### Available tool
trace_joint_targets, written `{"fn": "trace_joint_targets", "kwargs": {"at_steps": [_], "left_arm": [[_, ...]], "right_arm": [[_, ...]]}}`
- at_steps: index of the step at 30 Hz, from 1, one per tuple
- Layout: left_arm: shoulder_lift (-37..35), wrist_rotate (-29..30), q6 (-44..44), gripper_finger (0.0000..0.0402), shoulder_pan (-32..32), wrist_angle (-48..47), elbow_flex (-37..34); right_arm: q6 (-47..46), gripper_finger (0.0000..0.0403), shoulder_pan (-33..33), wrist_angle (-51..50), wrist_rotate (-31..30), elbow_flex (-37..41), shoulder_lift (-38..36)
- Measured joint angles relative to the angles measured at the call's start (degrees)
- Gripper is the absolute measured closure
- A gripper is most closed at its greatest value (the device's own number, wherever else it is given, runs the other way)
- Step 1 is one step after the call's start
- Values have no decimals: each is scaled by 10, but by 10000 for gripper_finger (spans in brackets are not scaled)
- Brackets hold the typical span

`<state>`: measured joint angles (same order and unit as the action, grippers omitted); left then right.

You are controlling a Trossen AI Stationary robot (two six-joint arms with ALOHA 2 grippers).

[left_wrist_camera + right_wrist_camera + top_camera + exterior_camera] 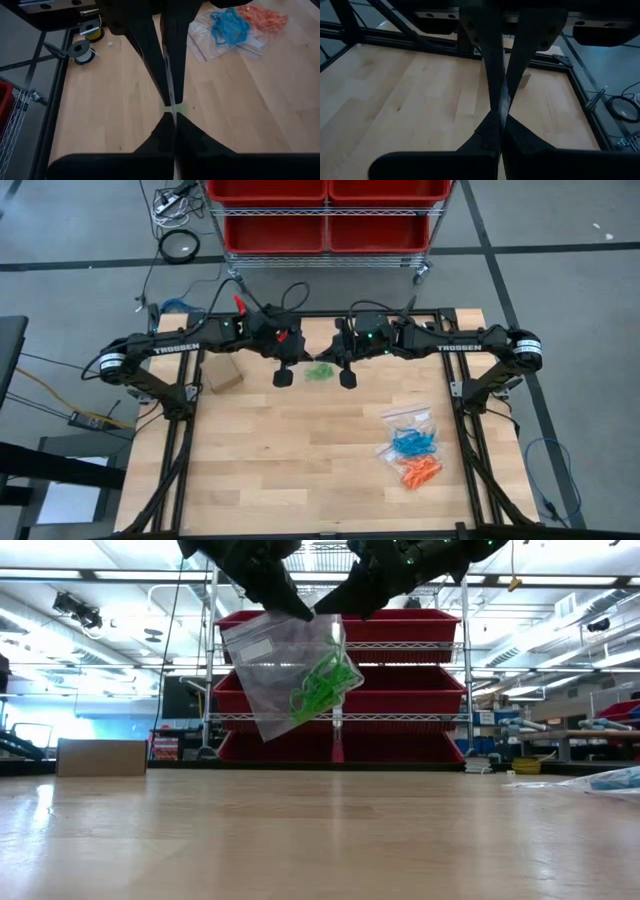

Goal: Sort rubber bands
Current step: Close the transparent zip bag

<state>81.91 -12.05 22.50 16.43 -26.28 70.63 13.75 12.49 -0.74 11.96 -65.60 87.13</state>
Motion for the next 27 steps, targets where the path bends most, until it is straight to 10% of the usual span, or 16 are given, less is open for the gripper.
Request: {"fn": "trace_joint_targets", "kwargs": {"at_steps": [27], "left_arm": [[0, 1, 0, 401, -1, 4, 0]], "right_arm": [[0, 396, 0, 1, 17, 0, 0]]}}
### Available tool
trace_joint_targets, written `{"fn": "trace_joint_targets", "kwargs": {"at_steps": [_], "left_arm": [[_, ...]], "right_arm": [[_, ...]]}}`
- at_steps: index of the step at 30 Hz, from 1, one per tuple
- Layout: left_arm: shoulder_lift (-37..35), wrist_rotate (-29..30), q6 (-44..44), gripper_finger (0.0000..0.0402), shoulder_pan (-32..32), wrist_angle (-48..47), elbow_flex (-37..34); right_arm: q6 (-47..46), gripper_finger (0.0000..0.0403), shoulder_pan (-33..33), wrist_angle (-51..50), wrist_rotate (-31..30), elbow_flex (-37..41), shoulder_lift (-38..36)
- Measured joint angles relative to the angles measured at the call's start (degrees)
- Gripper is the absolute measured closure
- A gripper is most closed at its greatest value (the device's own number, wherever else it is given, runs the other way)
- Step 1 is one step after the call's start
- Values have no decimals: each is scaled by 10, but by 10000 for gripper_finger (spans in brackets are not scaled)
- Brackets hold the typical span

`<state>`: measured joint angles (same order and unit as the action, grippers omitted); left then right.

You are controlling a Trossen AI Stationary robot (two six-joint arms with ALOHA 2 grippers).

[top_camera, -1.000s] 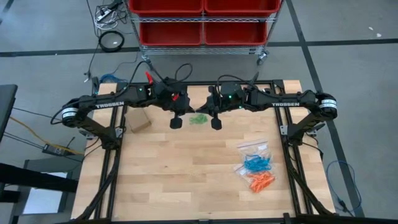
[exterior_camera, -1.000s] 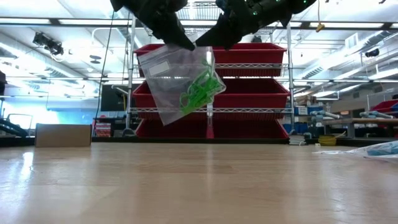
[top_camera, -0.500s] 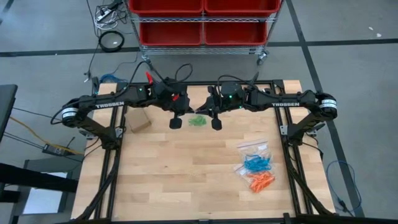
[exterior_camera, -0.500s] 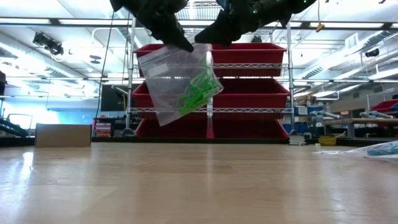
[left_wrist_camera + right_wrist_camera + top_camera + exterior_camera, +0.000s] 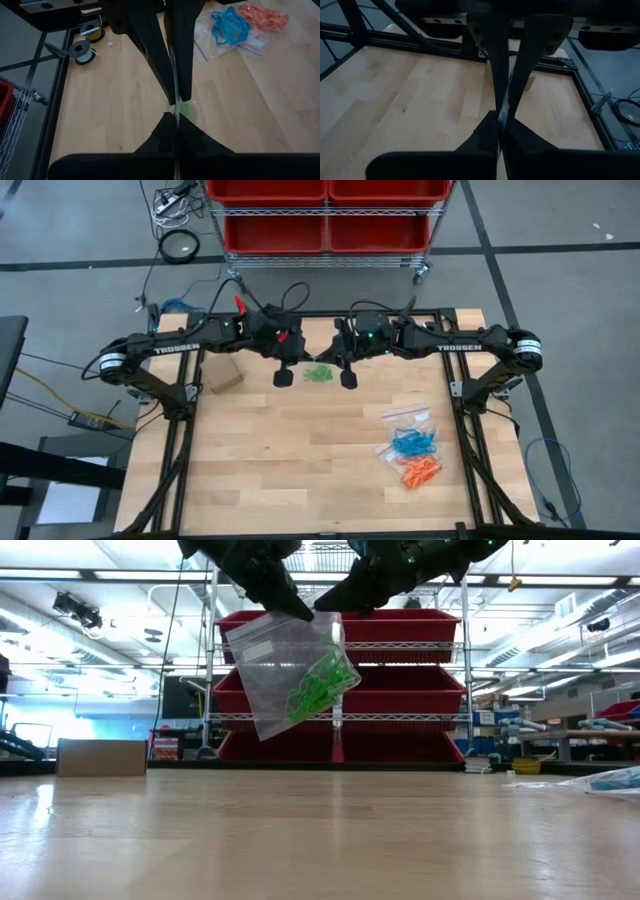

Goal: Sort rubber bands
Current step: Close the transparent zip bag

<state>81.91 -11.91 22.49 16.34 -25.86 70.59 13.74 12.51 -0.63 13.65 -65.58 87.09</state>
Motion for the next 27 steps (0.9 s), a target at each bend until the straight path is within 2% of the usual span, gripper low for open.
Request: {"fn": "trace_joint_targets", "kwargs": {"at_steps": [13, 27], "left_arm": [[0, 0, 1, 401, -6, -6, 0], [0, 29, 15, 395, -5, -65, 0]], "right_arm": [[14, 403, 0, -4, -15, 0, 0], [14, 403, -1, -26, -22, 0, 0]]}}
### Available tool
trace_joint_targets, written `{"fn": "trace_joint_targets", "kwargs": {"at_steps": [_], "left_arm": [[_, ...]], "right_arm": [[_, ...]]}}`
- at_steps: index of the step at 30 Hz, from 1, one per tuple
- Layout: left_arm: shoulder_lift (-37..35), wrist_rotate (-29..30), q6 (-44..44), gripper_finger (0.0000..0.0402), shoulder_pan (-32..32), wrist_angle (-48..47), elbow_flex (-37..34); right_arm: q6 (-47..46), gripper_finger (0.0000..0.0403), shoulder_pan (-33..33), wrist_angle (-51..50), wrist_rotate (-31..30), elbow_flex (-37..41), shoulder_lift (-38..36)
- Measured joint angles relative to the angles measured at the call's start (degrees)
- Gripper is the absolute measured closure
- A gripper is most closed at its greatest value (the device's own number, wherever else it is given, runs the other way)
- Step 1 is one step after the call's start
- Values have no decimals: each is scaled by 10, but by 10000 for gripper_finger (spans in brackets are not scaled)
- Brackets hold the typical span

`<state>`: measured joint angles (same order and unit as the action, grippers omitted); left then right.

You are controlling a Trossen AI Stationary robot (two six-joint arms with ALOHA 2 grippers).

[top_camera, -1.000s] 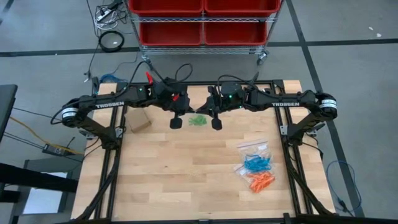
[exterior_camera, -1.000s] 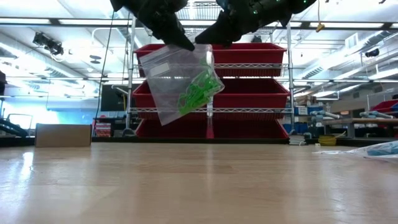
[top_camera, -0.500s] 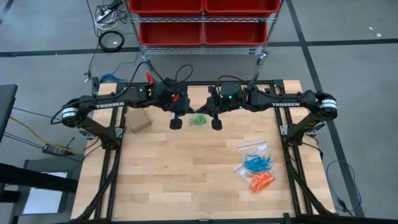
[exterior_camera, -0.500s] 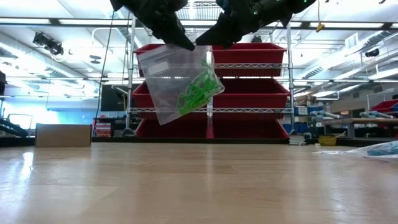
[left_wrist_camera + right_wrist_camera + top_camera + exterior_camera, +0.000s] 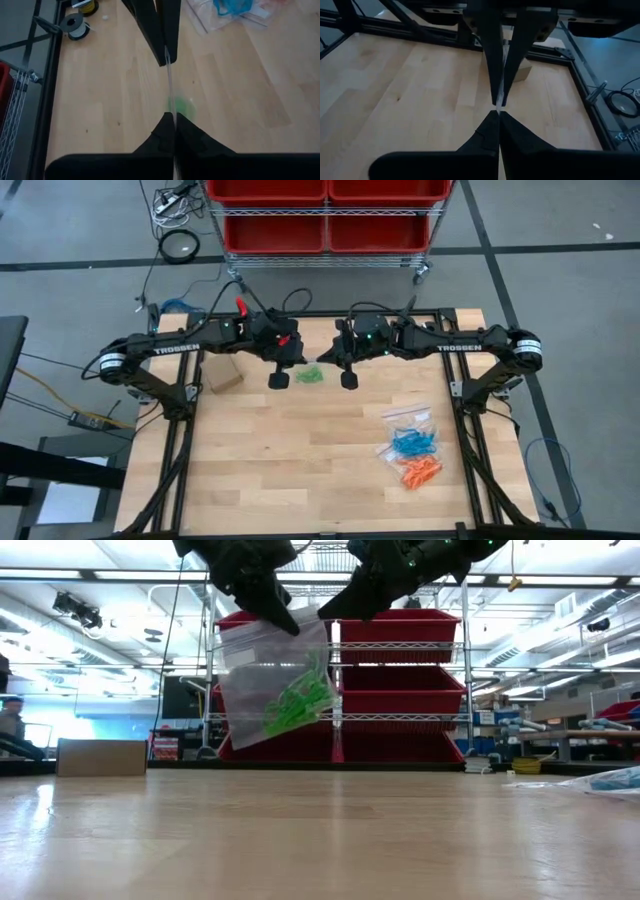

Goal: Sort rubber bands
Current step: Close the transparent zip bag

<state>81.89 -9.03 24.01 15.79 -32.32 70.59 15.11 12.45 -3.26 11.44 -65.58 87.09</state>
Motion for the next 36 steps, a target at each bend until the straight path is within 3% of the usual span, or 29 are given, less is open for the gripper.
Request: {"fn": "trace_joint_targets", "kwargs": {"at_steps": [9, 22, 36], "left_arm": [[0, 0, 0, 399, 0, 27, 0], [0, -3, -1, 400, 7, 29, 0], [-2, -32, -7, 401, 6, 58, 0]], "right_arm": [[-19, 395, 5, 5, 48, 0, 0], [-19, 343, 5, 25, 53, 0, 0], [-19, 344, 4, 23, 27, 0, 0]]}}
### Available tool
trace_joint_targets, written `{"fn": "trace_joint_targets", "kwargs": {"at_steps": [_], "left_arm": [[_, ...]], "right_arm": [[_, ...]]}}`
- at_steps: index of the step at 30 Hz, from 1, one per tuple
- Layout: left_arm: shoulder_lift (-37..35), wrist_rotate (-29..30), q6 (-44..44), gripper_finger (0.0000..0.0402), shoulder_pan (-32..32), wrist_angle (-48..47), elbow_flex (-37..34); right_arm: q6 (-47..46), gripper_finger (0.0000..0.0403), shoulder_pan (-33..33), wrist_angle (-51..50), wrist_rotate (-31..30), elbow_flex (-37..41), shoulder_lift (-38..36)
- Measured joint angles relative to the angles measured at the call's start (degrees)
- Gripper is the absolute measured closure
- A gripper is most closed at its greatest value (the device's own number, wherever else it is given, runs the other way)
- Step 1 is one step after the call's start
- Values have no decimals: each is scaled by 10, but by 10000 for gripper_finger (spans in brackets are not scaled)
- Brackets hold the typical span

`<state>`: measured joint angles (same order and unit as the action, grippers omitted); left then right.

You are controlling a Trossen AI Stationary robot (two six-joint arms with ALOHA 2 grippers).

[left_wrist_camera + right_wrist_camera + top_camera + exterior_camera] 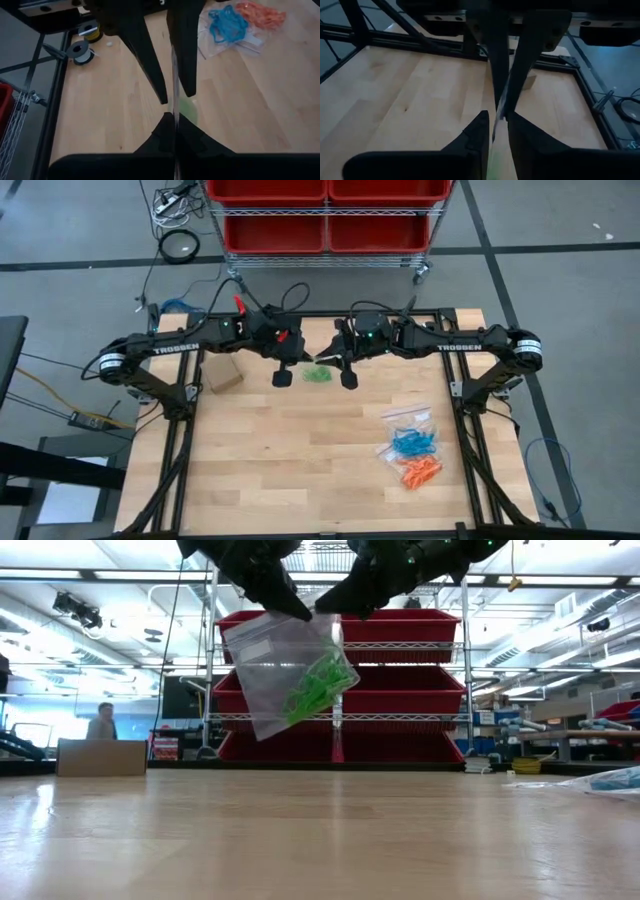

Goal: Sort rubber bands
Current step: Close the transparent zip bag

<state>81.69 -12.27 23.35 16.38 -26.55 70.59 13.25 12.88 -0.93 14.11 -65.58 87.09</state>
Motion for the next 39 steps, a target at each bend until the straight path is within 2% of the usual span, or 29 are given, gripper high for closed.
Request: {"fn": "trace_joint_targets", "kwargs": {"at_steps": [9, 15, 23, 25, 28, 32, 35, 39], "left_arm": [[0, -13, -4, 401, 0, 0, 0], [0, -25, -14, 395, 0, -1, 0], [-4, -29, -13, 347, 3, -23, 0], [-5, -28, -13, 352, 4, -34, 0], [-6, -24, -7, 388, 4, -37, 0], [-6, -26, 0, 397, 4, -38, 0], [-6, -33, -13, 391, 5, -41, 0], [-6, -33, -14, 357, 5, -67, 0]], "right_arm": [[14, 399, 0, 0, -2, 0, 0], [14, 402, 0, -4, -7, 0, 0], [14, 403, 0, -9, -11, 0, 0], [14, 403, 0, -12, -11, 0, 0], [14, 403, 0, -14, -11, 0, 0], [14, 403, 0, -15, -10, 0, 0], [14, 403, 0, -14, -10, 0, 0], [14, 403, 0, -14, -12, 0, 0]]}}
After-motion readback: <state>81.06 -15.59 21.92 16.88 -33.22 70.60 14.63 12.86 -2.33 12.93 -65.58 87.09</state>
